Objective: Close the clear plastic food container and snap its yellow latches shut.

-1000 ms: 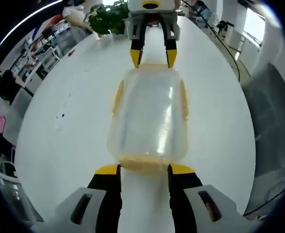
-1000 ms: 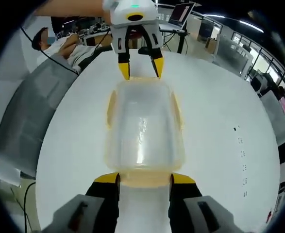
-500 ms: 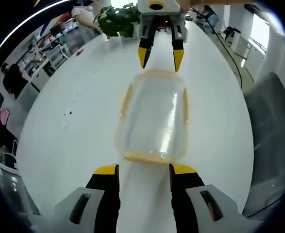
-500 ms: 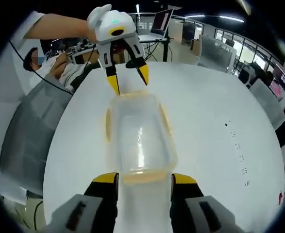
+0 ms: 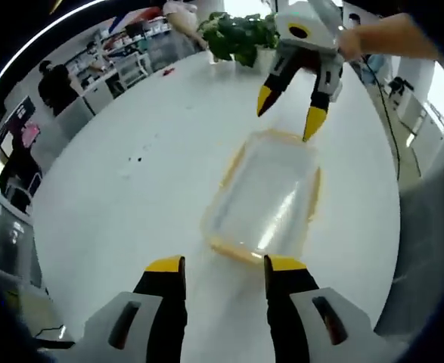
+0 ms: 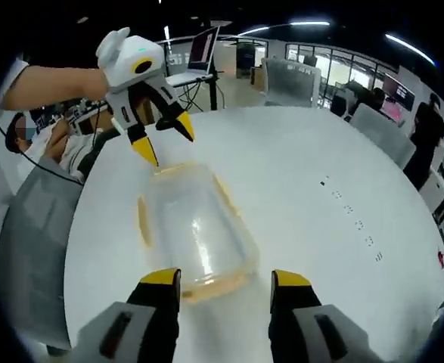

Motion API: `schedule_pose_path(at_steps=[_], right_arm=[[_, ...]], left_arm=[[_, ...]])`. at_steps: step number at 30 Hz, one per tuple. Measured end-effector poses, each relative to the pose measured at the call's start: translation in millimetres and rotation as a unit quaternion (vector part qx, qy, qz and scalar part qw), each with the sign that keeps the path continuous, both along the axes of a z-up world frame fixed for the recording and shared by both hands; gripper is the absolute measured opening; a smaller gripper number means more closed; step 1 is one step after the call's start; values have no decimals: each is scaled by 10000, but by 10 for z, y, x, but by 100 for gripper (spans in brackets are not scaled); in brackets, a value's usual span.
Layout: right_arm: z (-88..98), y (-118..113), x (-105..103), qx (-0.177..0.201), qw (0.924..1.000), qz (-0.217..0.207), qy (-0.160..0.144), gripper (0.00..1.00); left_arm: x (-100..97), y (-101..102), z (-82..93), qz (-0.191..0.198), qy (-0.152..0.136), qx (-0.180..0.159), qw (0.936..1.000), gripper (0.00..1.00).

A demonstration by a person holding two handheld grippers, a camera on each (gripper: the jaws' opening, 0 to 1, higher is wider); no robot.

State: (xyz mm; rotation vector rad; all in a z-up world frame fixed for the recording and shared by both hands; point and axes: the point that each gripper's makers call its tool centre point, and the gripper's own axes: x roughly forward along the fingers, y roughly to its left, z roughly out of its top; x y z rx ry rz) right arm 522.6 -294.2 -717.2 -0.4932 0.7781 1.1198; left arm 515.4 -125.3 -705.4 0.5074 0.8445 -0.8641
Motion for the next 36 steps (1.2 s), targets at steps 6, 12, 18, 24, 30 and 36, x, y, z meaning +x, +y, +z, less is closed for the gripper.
schedule_pose_path(at_steps=[6,12,18,24,30,36], right_arm=[[10,20,-6,114,9994,-316,-28,44],[2,49,-13,395,9946,-916,269,44],[-68,-9,13,408,9879,-1433,438,43],[-124,3,-18,585,9798,-1782,687,43],[-127,9,-17,1198,9492,-2567,1368,43],[-193,-28,-26,1157,9410,-2794,1518,41]], left_arm=[[-62,-45,-49,309,113,-99,9994,42],[-84,-66,-93,908,317,-417,9945,44],[-54,-14,-116,1682,416,-649,9827,45],[-82,-46,-134,2030,531,-800,9745,45],[-89,-105,-166,2885,897,-1413,9427,46],[-122,-108,-244,3057,1061,-1477,9346,45]])
